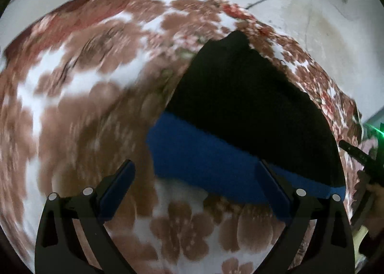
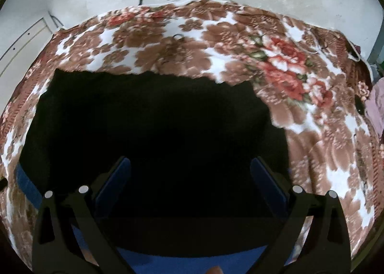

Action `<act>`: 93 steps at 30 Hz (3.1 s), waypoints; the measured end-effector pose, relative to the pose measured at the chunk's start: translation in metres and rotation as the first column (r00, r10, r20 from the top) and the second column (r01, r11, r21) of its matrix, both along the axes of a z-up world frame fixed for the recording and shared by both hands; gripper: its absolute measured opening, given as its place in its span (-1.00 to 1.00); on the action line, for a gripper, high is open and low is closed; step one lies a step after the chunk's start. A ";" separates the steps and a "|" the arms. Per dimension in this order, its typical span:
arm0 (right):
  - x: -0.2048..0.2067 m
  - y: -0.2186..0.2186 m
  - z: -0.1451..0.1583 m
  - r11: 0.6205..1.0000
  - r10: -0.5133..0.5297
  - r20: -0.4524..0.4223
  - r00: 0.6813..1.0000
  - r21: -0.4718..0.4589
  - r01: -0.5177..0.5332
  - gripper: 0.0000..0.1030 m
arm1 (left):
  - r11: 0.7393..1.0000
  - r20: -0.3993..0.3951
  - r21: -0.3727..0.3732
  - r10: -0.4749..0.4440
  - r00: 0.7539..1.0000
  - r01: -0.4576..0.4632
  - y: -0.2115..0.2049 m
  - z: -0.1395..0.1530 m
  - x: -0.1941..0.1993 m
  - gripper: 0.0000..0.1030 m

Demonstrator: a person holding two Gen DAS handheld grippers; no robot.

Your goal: Fold large clothes

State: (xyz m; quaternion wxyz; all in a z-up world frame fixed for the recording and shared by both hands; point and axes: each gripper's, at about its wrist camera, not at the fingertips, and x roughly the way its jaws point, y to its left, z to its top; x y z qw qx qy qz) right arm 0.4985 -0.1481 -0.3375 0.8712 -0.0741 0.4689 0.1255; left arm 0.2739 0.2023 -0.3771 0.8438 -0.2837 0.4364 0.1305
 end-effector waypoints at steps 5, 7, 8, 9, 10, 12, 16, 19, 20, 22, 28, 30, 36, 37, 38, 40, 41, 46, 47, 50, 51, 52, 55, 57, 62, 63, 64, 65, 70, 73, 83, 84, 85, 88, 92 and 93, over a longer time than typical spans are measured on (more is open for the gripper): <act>-0.011 0.018 -0.019 1.000 0.003 -0.040 0.999 -0.015 -0.003 0.91 | 0.993 0.043 -0.045 0.112 0.993 -0.110 -0.008 -0.023 -0.033 0.89; -0.015 0.024 -0.023 1.000 0.000 -0.047 0.999 -0.021 -0.001 0.91 | 0.989 0.052 -0.066 0.139 0.989 -0.136 -0.012 -0.034 -0.038 0.89; -0.016 0.026 -0.024 1.000 0.000 -0.050 0.999 -0.019 -0.001 0.91 | 0.986 0.063 -0.077 0.150 0.987 -0.145 -0.014 -0.038 -0.039 0.89; -0.016 0.028 -0.025 1.000 0.002 -0.052 0.999 -0.019 -0.003 0.91 | 0.983 0.076 -0.102 0.164 0.984 -0.156 -0.016 -0.044 -0.040 0.89; -0.017 0.031 -0.027 1.000 0.005 -0.054 0.999 -0.020 -0.006 0.91 | 0.979 0.088 -0.122 0.175 0.981 -0.164 -0.017 -0.048 -0.041 0.89; -0.018 0.036 -0.030 1.000 0.013 -0.057 0.998 -0.023 -0.014 0.91 | 0.967 0.122 -0.177 0.206 0.971 -0.183 -0.019 -0.058 -0.037 0.89; -0.021 0.040 -0.037 0.999 0.027 -0.068 0.997 -0.023 -0.029 0.91 | 0.964 0.192 -0.183 0.228 0.954 -0.194 -0.019 -0.058 -0.020 0.89; -0.023 0.036 -0.040 1.000 0.017 -0.079 0.997 -0.014 -0.018 0.91 | 0.967 0.205 -0.159 0.229 0.951 -0.199 -0.024 -0.048 -0.009 0.89; -0.023 0.034 -0.041 1.000 0.012 -0.084 0.996 -0.009 -0.013 0.91 | 0.966 0.214 -0.168 0.230 0.949 -0.196 -0.025 -0.045 -0.010 0.89; -0.023 0.032 -0.044 1.000 0.003 -0.090 0.996 0.000 -0.003 0.91 | 0.968 0.230 -0.177 0.214 0.949 -0.176 -0.034 -0.036 -0.013 0.89; -0.024 0.032 -0.050 1.000 0.005 -0.091 0.996 -0.008 -0.005 0.91 | 0.983 0.239 -0.162 0.126 0.963 -0.088 -0.050 -0.051 0.000 0.89; -0.023 0.034 -0.051 1.000 0.013 -0.086 0.996 -0.020 -0.014 0.91 | 0.980 0.267 -0.177 0.132 0.955 -0.086 -0.036 -0.062 0.012 0.89; -0.022 0.036 -0.055 0.999 0.016 -0.089 0.996 -0.039 -0.020 0.91 | 0.962 0.339 -0.225 0.224 0.914 -0.152 0.000 -0.073 0.044 0.89; -0.022 0.036 -0.056 0.999 0.015 -0.088 0.996 -0.041 -0.019 0.91 | 0.961 0.344 -0.226 0.229 0.910 -0.157 0.002 -0.071 0.048 0.89; -0.022 0.036 -0.056 0.999 0.012 -0.088 0.996 -0.042 -0.015 0.91 | 0.961 0.350 -0.226 0.234 0.907 -0.160 0.004 -0.070 0.053 0.89; -0.021 0.036 -0.058 0.999 0.003 -0.091 0.996 -0.044 -0.007 0.91 | 0.959 0.359 -0.236 0.237 0.903 -0.158 0.008 -0.068 0.060 0.89; -0.021 0.035 -0.059 0.999 -0.005 -0.092 0.996 -0.043 0.001 0.91 | 0.957 0.363 -0.249 0.232 0.903 -0.146 0.010 -0.067 0.063 0.88; -0.024 0.036 -0.060 0.999 -0.027 -0.079 0.997 -0.048 0.023 0.91 | 0.954 0.317 -0.261 0.229 0.920 -0.148 0.018 -0.069 0.065 0.29; -0.024 0.036 -0.060 0.998 -0.030 -0.077 0.997 -0.049 0.027 0.91 | 0.948 0.299 -0.271 0.248 0.921 -0.167 0.020 -0.070 0.063 0.09; -0.025 0.037 -0.057 0.998 -0.048 -0.074 0.996 -0.046 0.045 0.91 | 0.955 0.215 -0.243 0.223 0.951 -0.170 0.018 -0.074 0.067 -0.16; -0.025 0.039 -0.055 0.998 -0.053 -0.074 0.996 -0.047 0.049 0.91 | 0.973 0.190 -0.183 0.176 0.966 -0.141 0.014 -0.070 0.071 -0.22; -0.025 0.040 -0.054 0.997 -0.056 -0.074 0.996 -0.052 0.052 0.91 | 0.982 0.185 -0.151 0.141 0.973 -0.113 0.011 -0.066 0.073 -0.35; -0.025 0.045 -0.052 0.997 -0.057 -0.073 0.996 -0.051 0.053 0.91 | 0.984 0.205 -0.148 0.125 0.971 -0.095 0.010 -0.061 0.073 -0.58; -0.024 0.048 -0.052 0.997 -0.055 -0.070 0.996 -0.050 0.051 0.91 | 0.988 0.214 -0.124 0.114 0.970 -0.089 0.006 -0.053 0.075 -0.65; -0.021 0.069 -0.049 0.999 -0.035 -0.048 0.998 -0.039 0.033 0.91 | 0.993 0.242 -0.100 0.093 0.966 -0.070 0.001 -0.029 0.076 -0.70; -0.020 0.075 -0.052 0.998 -0.025 -0.049 0.998 -0.061 0.022 0.91 | 0.992 0.242 -0.104 0.092 0.966 -0.069 0.000 -0.026 0.077 -0.71; -0.018 0.077 -0.057 0.997 -0.023 -0.062 0.998 -0.078 0.018 0.91 | 0.992 0.244 -0.106 0.094 0.965 -0.070 0.001 -0.024 0.078 -0.71; -0.017 0.078 -0.064 0.996 -0.022 -0.079 0.997 -0.092 0.015 0.91 | 0.991 0.247 -0.111 0.094 0.965 -0.068 0.000 -0.023 0.078 -0.72; -0.015 0.085 -0.082 0.989 -0.013 -0.079 0.997 -0.147 0.001 0.92 | 0.998 0.291 -0.063 0.045 0.956 -0.028 -0.019 0.008 0.087 -0.75; -0.013 0.088 -0.085 0.986 -0.024 -0.094 0.995 -0.168 0.008 0.92 | 1.000 0.318 -0.004 -0.001 0.948 0.002 -0.040 0.032 0.093 -0.76; -0.003 0.079 -0.088 0.992 0.029 -0.195 0.980 -0.115 -0.052 0.92 | 0.907 0.296 0.390 -0.287 0.911 0.159 -0.163 0.113 0.115 -0.79; -0.001 0.076 -0.087 0.993 0.042 -0.211 0.977 -0.098 -0.064 0.92 | 0.895 0.290 0.413 -0.303 0.908 0.167 -0.173 0.118 0.116 -0.80; 0.001 0.072 -0.085 0.994 0.061 -0.236 0.970 -0.075 -0.081 0.92 | 0.880 0.284 0.442 -0.322 0.903 0.175 -0.187 0.125 0.118 -0.80; 0.002 0.056 -0.073 0.990 0.122 -0.272 0.955 -0.034 -0.136 0.90 | 0.833 0.263 0.517 -0.373 0.890 0.196 -0.222 0.136 0.124 -0.80; -0.001 -0.013 -0.029 1.000 0.026 -0.138 0.990 0.004 -0.026 0.90 | 0.762 0.226 0.597 -0.459 0.859 0.250 -0.273 0.142 0.136 -0.80; 0.002 -0.045 -0.019 0.999 -0.036 -0.112 0.993 0.024 0.039 0.90 | 0.736 0.202 0.620 -0.484 0.851 0.272 -0.289 0.140 0.140 -0.80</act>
